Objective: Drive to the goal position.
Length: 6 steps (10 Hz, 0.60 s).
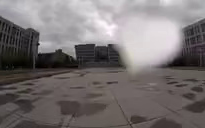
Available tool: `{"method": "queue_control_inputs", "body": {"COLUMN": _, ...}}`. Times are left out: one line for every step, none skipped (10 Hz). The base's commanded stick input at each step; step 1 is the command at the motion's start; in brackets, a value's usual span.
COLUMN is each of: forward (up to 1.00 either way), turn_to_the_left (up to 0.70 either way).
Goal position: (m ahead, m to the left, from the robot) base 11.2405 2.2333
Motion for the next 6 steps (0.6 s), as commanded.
{"method": "queue_control_inputs", "body": {"forward": 0.7, "turn_to_the_left": 0.0}}
{"method": "queue_control_inputs", "body": {"forward": 0.7, "turn_to_the_left": 0.0}}
{"method": "queue_control_inputs", "body": {"forward": 0.7, "turn_to_the_left": 0.0}}
{"method": "queue_control_inputs", "body": {"forward": 0.7, "turn_to_the_left": 0.0}}
{"method": "queue_control_inputs", "body": {"forward": 0.7, "turn_to_the_left": 0.0}}
{"method": "queue_control_inputs", "body": {"forward": 0.7, "turn_to_the_left": 0.0}}
